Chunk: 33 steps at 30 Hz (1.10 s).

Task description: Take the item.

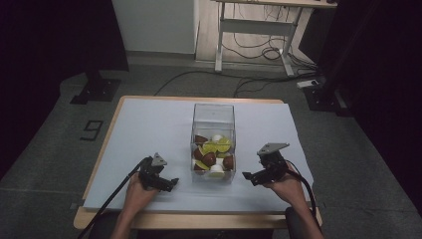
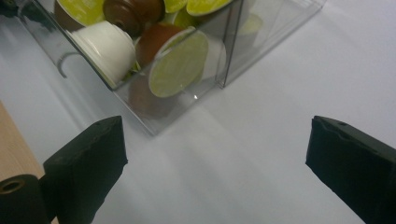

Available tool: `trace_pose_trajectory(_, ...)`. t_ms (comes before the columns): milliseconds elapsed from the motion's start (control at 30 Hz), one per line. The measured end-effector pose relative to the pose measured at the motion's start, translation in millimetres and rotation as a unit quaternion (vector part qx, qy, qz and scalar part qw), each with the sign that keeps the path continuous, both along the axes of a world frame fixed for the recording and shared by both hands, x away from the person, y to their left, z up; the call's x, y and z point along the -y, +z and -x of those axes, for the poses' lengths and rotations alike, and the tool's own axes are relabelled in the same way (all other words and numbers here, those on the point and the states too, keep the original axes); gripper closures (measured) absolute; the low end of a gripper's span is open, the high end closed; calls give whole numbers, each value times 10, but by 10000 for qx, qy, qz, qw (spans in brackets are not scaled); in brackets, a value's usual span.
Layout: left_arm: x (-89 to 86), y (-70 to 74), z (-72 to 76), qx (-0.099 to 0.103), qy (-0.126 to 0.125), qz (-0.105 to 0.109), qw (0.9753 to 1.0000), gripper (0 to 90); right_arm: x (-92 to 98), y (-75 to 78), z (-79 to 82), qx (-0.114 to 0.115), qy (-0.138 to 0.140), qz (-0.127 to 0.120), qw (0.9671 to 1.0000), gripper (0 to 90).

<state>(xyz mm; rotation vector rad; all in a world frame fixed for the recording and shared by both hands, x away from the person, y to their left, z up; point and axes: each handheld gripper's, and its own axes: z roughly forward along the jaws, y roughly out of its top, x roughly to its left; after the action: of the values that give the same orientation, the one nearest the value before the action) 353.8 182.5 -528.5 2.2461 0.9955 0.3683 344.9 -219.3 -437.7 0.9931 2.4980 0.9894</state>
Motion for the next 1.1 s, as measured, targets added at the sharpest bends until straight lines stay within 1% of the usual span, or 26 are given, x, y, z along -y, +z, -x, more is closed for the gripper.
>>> trace_pose_trajectory(233, -1, 0, 0, -2, -6, -4, 10000, 0, -77, 138, -35, 63, 158, -80, 9998, 96)
trace_pose_trajectory(367, 0, 0, 1, 3, 0, -1, 10000, 0, -138, 186, -70, -25, 224, -127, 9997, 130)
trace_pose_trajectory(567, 0, 0, 1, 6, -2, -4, 10000, 0, -212, 246, -114, -3, 297, -178, 9994, 136)
trace_pose_trajectory(667, 0, 0, 1, 7, -3, -7, 10000, 0, -246, 272, -134, -10, 310, -254, 9992, 145)
trace_pose_trajectory(733, 1, -1, 1, 8, -1, -6, 10000, 0, -269, 285, -145, -42, 333, -370, 9988, 163)
trace_pose_trajectory(833, 1, -1, 2, 10, 2, -5, 10000, 0, -310, 303, -158, -31, 343, -381, 9987, 168)
trace_pose_trajectory(1033, 2, -1, 2, 11, 2, -5, 10000, 0, -391, 343, -190, -47, 418, -517, 9978, 183)
trace_pose_trajectory(1100, 2, -1, 2, 10, 2, -5, 10000, 0, -417, 358, -206, -54, 431, -514, 9977, 187)
